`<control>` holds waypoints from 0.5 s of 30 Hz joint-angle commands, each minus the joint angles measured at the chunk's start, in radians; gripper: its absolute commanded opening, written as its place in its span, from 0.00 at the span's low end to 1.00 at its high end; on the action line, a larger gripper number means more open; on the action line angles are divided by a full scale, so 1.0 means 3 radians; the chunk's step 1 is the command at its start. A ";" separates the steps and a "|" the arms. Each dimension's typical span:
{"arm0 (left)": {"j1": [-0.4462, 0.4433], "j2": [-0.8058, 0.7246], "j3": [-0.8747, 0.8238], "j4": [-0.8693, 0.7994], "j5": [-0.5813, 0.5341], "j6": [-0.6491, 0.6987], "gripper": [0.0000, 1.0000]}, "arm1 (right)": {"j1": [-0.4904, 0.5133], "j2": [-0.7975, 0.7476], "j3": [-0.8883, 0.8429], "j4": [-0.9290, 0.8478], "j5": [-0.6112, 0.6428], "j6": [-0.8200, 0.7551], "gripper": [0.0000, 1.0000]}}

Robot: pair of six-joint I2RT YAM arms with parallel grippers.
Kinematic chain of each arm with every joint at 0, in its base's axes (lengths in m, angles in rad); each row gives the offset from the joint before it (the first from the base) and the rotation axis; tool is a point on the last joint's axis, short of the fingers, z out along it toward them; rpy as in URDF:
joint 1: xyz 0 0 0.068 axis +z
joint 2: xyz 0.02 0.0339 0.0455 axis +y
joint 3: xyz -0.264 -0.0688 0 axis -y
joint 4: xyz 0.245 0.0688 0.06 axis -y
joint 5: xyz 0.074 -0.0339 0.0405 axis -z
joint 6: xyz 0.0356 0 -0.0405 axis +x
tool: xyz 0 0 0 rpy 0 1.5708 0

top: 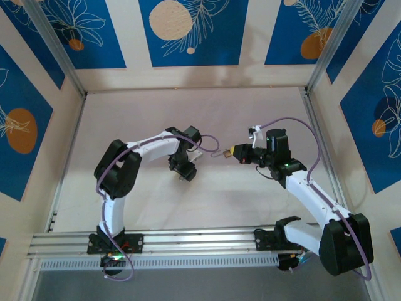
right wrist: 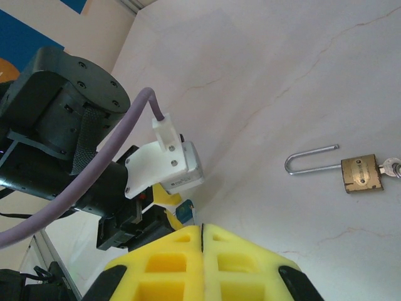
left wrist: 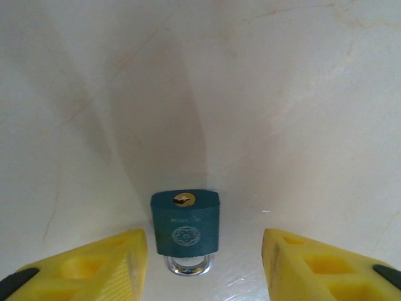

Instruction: Unlock with the key

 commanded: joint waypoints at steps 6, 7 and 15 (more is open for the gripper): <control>0.0033 0.0124 0.0078 -0.0121 -0.0080 0.0053 0.48 | -0.0015 -0.0045 -0.0051 0.0003 -0.0062 -0.0010 0.00; 0.0037 0.0135 0.0078 -0.0122 -0.0071 0.0054 0.46 | -0.0017 -0.0044 -0.0051 0.0002 -0.0060 -0.0014 0.00; 0.0101 0.0169 -0.0003 -0.0076 -0.0021 0.0040 0.34 | -0.0022 -0.0062 -0.0061 0.0003 -0.0064 -0.0006 0.00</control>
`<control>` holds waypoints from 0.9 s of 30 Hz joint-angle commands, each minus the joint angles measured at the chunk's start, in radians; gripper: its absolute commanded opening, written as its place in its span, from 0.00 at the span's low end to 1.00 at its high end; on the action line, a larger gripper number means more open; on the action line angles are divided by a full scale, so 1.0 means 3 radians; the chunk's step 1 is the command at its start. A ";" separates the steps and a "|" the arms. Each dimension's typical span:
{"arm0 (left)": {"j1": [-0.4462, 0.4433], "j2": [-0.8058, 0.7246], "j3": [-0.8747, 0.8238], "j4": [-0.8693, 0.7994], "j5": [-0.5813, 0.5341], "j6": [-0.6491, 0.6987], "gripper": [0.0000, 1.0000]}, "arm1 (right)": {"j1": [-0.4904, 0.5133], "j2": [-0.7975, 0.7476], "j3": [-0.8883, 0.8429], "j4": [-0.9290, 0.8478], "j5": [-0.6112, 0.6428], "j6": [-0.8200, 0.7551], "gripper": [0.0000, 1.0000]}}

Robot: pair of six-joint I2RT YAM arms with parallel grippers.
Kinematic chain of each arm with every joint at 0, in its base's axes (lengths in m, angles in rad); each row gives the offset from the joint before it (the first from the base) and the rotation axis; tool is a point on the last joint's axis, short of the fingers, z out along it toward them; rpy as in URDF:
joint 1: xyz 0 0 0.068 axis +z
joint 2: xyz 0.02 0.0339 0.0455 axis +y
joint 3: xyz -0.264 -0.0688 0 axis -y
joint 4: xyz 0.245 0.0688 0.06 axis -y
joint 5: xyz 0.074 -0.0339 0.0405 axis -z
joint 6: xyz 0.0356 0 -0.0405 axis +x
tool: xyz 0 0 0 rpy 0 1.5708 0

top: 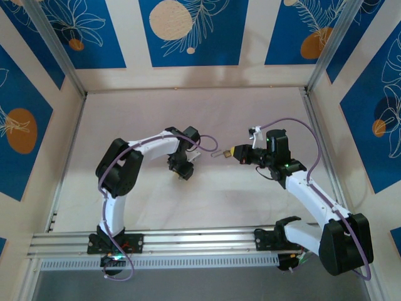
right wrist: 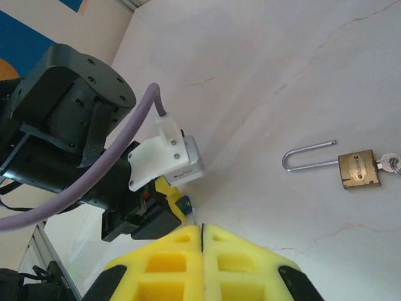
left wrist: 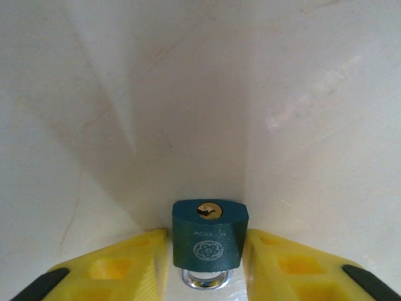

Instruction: Unlock with the key

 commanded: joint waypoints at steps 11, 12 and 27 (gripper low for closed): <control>0.0031 0.0047 -0.0027 -0.0075 -0.0012 0.0053 0.28 | -0.0017 -0.0061 -0.0025 -0.0001 -0.0073 0.0000 0.00; 0.0030 0.0029 -0.0031 -0.0058 0.0012 0.0053 0.27 | -0.0017 -0.0062 -0.0024 -0.0001 -0.0074 0.0008 0.00; 0.0033 -0.0497 -0.0266 0.0544 0.0272 0.0140 0.25 | 0.0001 -0.0004 -0.0050 0.0023 -0.0104 0.0015 0.00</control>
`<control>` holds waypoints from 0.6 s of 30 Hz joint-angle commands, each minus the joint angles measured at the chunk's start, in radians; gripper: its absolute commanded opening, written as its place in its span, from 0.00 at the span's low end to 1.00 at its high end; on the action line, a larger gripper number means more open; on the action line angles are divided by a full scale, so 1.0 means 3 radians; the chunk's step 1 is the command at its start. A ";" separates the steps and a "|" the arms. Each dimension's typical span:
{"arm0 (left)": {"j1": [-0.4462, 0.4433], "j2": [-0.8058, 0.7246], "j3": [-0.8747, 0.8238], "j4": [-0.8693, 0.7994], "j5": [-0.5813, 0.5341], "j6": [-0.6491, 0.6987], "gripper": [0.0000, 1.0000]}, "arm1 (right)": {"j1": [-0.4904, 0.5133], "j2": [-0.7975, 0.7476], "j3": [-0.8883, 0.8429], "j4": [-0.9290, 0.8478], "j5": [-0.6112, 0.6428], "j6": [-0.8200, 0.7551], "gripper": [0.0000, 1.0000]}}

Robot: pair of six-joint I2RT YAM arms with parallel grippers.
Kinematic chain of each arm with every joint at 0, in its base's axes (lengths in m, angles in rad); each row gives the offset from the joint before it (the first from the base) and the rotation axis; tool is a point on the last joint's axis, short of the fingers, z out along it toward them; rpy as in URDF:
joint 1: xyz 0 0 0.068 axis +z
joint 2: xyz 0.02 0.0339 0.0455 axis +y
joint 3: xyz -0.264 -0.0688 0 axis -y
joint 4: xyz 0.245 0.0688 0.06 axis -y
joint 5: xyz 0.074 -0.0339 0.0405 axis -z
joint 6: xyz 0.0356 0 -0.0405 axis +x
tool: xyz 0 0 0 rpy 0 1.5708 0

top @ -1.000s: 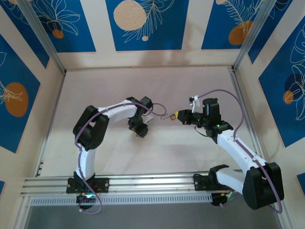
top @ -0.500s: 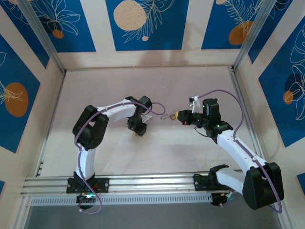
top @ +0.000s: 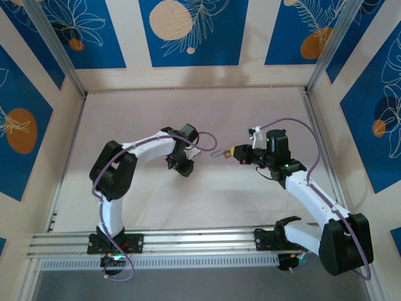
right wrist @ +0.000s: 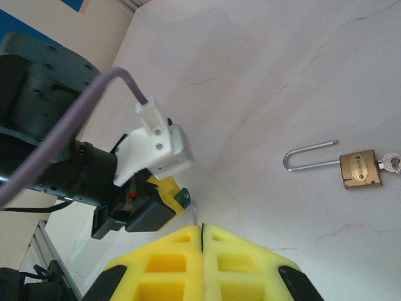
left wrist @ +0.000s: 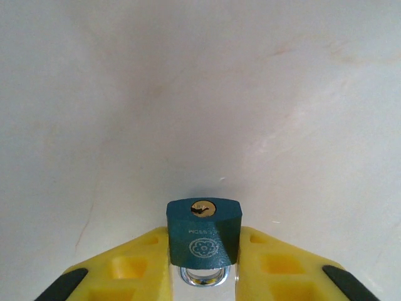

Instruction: Unlock with the key

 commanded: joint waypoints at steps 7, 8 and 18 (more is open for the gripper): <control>-0.0028 -0.0680 -0.0542 0.0888 0.0507 0.0259 0.24 | 0.0073 0.0018 0.0002 -0.0055 -0.0137 -0.0015 0.00; -0.0045 -0.0774 -0.0614 0.0986 0.0539 0.0300 0.24 | 0.0089 0.0022 0.0003 -0.0056 -0.0144 -0.0030 0.00; -0.0197 -0.1478 -0.1146 0.1754 0.0296 0.0645 0.24 | 0.0190 0.0164 0.0076 0.0046 -0.0270 -0.0059 0.00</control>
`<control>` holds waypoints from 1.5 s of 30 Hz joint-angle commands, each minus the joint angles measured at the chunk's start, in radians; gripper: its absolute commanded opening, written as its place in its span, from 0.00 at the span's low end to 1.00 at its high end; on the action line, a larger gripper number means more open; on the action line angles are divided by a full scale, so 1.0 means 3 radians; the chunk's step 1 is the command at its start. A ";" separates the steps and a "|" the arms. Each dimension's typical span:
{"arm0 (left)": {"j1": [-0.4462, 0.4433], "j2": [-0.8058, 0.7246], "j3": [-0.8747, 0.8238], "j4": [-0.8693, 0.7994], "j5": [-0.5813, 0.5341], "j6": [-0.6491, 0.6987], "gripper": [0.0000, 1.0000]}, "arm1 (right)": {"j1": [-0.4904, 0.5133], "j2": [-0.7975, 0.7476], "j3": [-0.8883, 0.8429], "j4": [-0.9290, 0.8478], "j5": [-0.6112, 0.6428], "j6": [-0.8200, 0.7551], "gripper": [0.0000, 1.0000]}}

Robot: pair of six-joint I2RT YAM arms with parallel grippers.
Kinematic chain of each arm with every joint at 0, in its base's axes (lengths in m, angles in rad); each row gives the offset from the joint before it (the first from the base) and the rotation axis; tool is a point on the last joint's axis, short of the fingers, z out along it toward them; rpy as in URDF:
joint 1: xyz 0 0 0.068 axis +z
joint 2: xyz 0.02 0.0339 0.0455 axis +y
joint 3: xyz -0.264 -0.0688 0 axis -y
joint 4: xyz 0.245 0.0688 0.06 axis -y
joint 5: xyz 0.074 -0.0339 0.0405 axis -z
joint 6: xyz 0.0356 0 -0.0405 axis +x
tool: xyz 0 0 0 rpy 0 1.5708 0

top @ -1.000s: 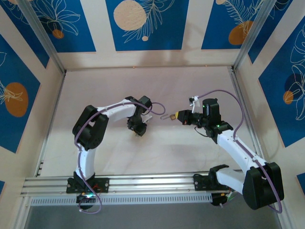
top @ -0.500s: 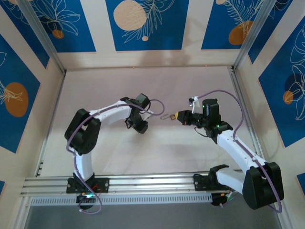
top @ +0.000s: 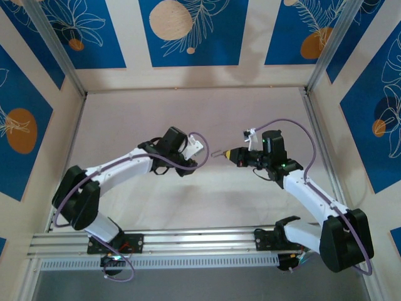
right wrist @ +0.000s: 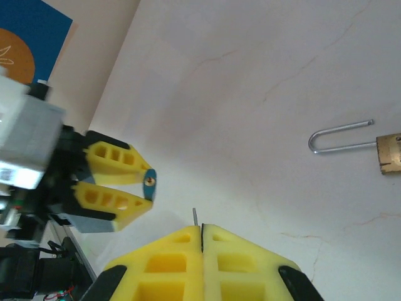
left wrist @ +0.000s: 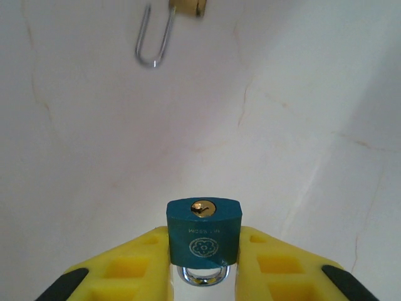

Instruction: Unlock with the key

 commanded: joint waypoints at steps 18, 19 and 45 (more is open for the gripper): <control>-0.0343 -0.0522 -0.0476 0.0905 -0.0468 0.0520 0.24 | 0.0143 0.0160 0.0366 -0.0097 -0.0431 -0.0076 0.00; -0.0365 -0.0528 -0.0489 0.0917 -0.0500 0.0549 0.24 | 0.0172 0.0158 0.0377 -0.0132 -0.0432 -0.0102 0.00; -0.0684 -0.0481 -0.0518 0.0787 -0.1026 0.1051 0.23 | 0.0505 0.0554 0.0607 -0.0347 -0.0480 -0.0254 0.00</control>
